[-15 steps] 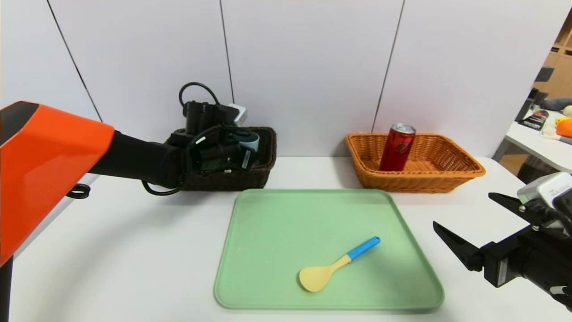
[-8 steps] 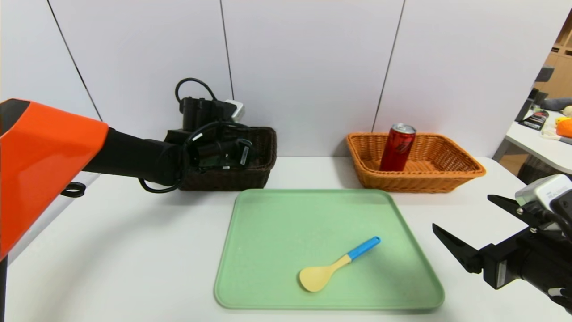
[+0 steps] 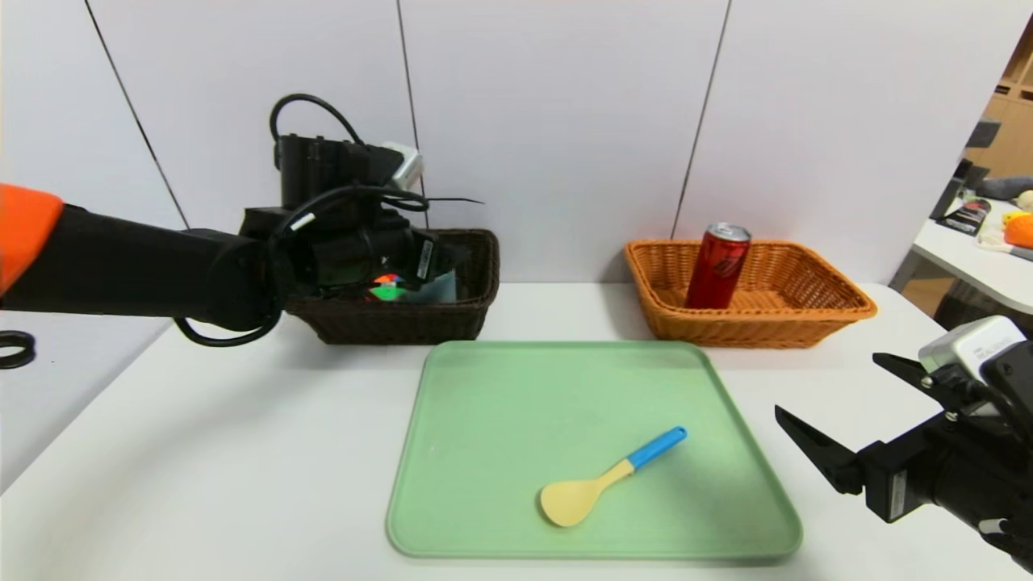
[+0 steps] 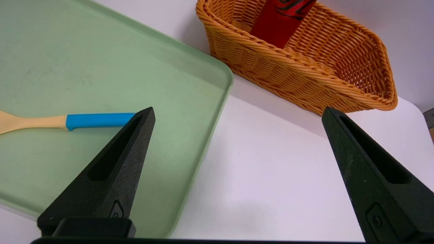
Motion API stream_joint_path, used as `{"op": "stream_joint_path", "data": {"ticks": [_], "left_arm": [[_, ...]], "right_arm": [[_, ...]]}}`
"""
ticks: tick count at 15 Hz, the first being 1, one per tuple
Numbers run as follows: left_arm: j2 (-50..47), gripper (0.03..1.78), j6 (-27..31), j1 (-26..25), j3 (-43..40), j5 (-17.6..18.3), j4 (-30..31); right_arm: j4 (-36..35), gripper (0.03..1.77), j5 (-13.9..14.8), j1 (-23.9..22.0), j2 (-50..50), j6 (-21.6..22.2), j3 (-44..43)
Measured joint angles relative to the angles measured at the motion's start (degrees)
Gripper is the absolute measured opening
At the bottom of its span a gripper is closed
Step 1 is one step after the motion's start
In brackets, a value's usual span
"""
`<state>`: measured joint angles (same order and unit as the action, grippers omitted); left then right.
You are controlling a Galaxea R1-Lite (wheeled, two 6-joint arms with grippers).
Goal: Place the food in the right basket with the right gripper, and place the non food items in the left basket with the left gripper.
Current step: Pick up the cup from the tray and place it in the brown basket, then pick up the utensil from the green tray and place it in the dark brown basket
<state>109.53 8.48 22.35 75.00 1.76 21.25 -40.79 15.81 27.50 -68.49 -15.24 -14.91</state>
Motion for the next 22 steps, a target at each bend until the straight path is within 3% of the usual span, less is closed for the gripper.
{"op": "stream_joint_path", "data": {"ticks": [4, 9, 14, 22], "left_arm": [[-10.8, 1.65, 3.4, 4.0, -4.6, 2.8, -3.5], [-18.3, 1.67, 12.3, 14.7, -3.5, 5.5, -12.8], [-15.4, 1.69, 13.5, 20.4, 1.7, 5.7, -22.0], [-1.6, 1.69, 13.1, 22.8, 6.4, 5.6, -24.8]], "right_arm": [[-0.1, 1.69, 0.1, 0.0, 0.0, -0.1, -0.1], [-0.2, 1.69, 0.1, 0.0, 0.3, -0.2, -0.3], [-0.2, 1.69, 0.1, 0.0, 0.6, -0.4, -0.7], [-0.1, 1.69, 0.1, 0.0, 1.3, -0.6, -1.5]]}}
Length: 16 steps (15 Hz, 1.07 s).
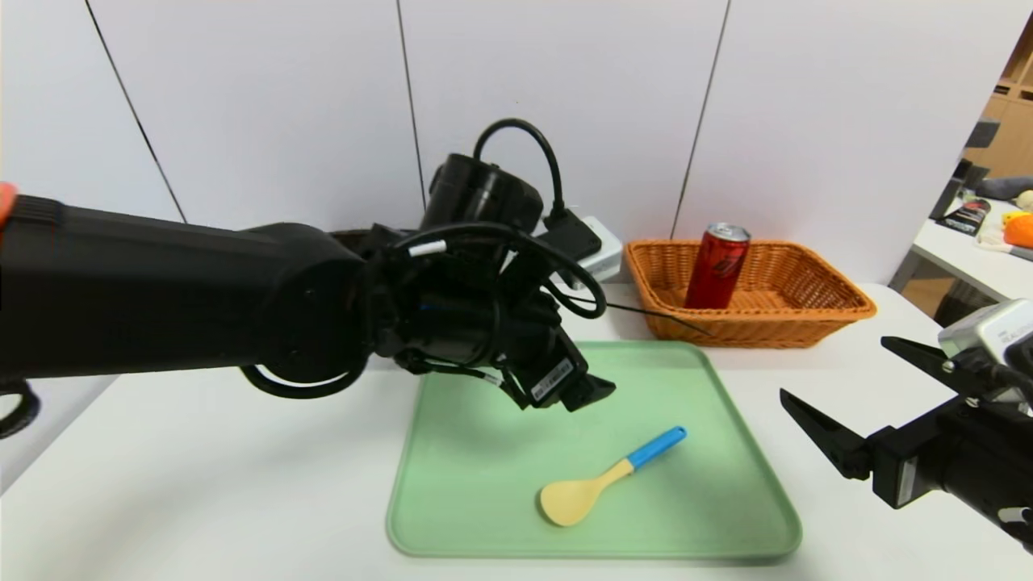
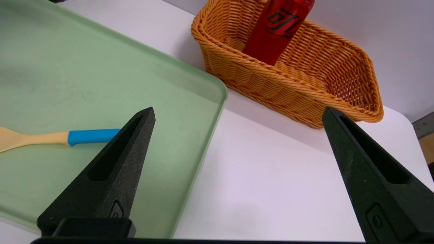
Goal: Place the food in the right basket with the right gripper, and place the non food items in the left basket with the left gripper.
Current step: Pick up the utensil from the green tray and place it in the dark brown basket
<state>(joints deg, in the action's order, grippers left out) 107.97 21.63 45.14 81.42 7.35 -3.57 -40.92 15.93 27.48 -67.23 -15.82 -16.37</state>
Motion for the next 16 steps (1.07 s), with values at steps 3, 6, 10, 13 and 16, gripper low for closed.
{"op": "stream_joint_path", "data": {"ticks": [3, 6, 10, 13, 16], "left_arm": [[4.7, 1.69, 0.3, 0.3, 1.4, -0.3, -2.6], [8.7, 1.69, 0.3, 1.0, 5.5, -0.4, -10.3], [12.6, 1.69, -1.0, 2.3, 11.1, -1.6, -17.7], [14.5, 1.69, -4.8, 3.3, 14.1, -2.2, -19.4], [14.6, 1.69, -5.7, 3.9, 16.1, -1.9, -19.8]], "right_arm": [[0.1, 1.69, -0.1, 0.0, 0.3, -0.1, -0.1], [0.1, 1.69, -0.2, 0.0, 0.6, -0.1, -0.7], [0.2, 1.69, -0.2, 0.0, 0.7, -0.2, -1.0], [0.3, 1.69, -0.2, 0.0, 0.8, -0.2, -1.0], [0.3, 1.69, -0.2, 0.1, 0.8, -0.4, -0.7]]}}
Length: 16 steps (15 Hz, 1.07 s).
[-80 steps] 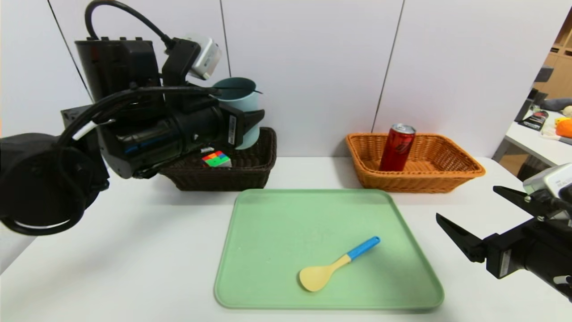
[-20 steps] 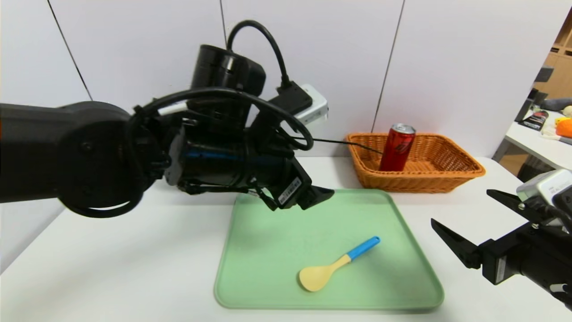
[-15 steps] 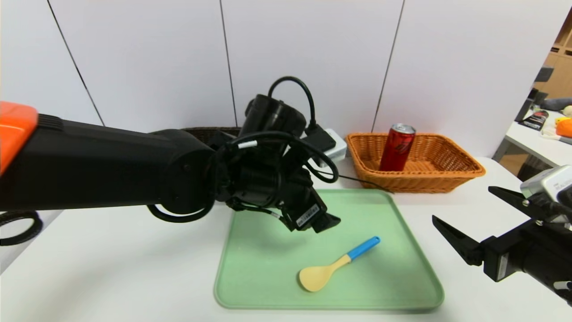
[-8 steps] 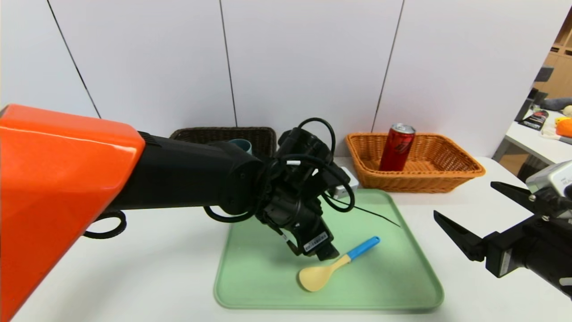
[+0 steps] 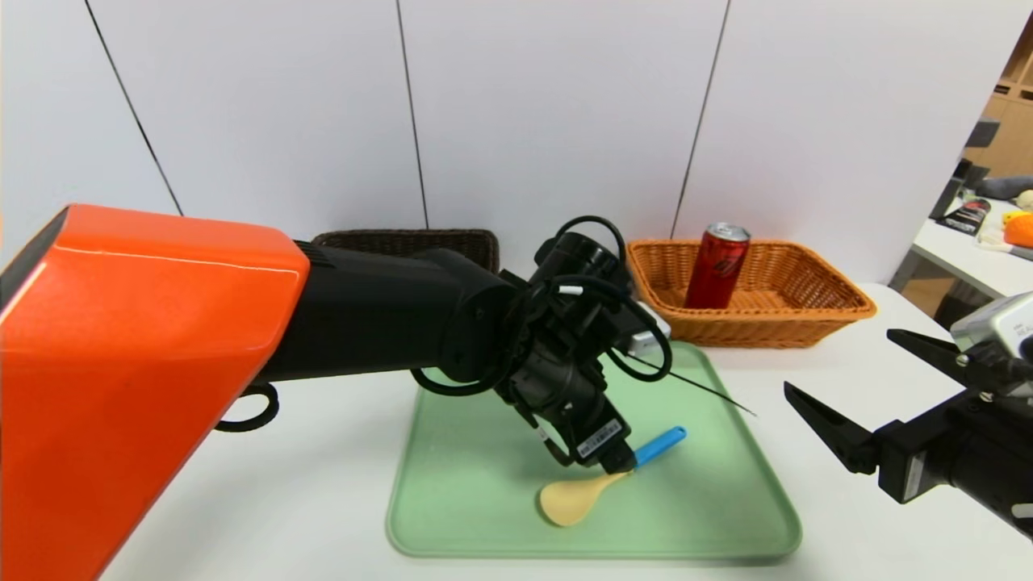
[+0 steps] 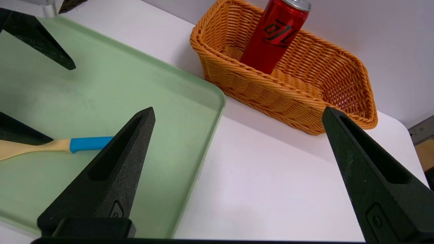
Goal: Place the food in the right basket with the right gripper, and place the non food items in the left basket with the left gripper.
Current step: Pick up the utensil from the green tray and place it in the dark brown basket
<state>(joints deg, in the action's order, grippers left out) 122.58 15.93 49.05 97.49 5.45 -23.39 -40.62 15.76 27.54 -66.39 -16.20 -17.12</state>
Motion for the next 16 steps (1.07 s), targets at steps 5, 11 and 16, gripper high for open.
{"op": "stream_joint_path", "data": {"ticks": [5, 11, 16], "left_arm": [[-0.9, 1.69, -3.6, 1.6, 3.5, -0.2, -4.6], [-0.5, 1.69, -6.5, 4.9, 3.7, -0.8, -4.7], [1.6, 1.69, -8.4, 5.9, 3.7, -1.4, -4.6]], "right_arm": [[0.0, 1.69, 0.0, 0.1, 0.0, 0.0, 0.1], [0.2, 1.69, 0.1, 0.2, 0.7, 0.0, 0.4], [0.1, 1.69, 0.1, 0.1, 1.2, 0.0, 0.2]]}}
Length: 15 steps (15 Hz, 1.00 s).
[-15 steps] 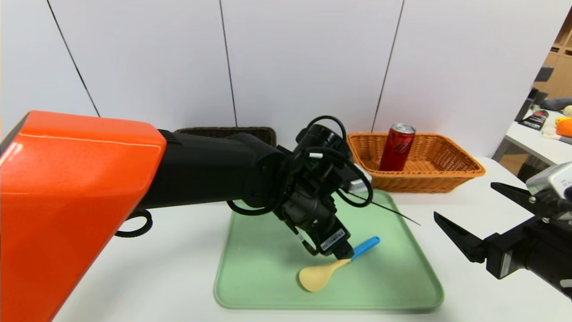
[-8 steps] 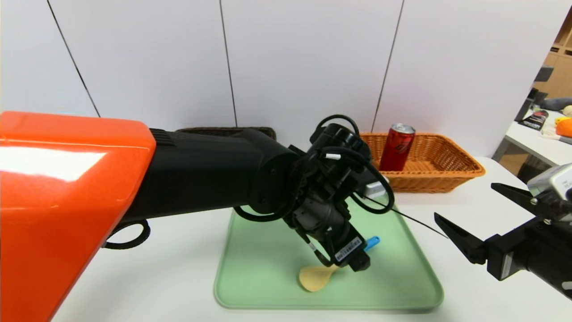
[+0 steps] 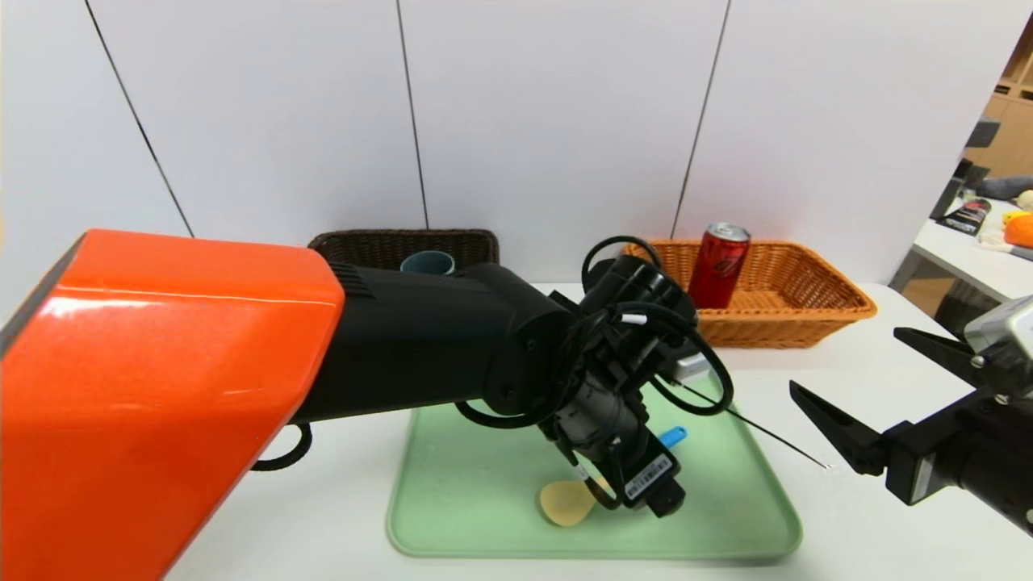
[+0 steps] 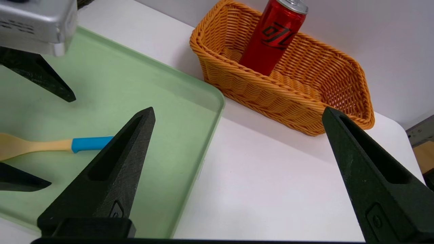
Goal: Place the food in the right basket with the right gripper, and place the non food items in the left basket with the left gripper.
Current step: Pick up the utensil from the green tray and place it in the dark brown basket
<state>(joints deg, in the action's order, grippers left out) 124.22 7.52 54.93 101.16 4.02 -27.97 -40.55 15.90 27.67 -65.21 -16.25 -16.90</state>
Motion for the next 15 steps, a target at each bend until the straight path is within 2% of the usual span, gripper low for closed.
{"op": "stream_joint_path", "data": {"ticks": [15], "left_arm": [[3.7, 1.69, -3.5, -0.7, 0.2, 0.1, 0.2]], "right_arm": [[0.0, 1.69, -0.1, 0.0, 0.6, 0.0, 0.1]]}}
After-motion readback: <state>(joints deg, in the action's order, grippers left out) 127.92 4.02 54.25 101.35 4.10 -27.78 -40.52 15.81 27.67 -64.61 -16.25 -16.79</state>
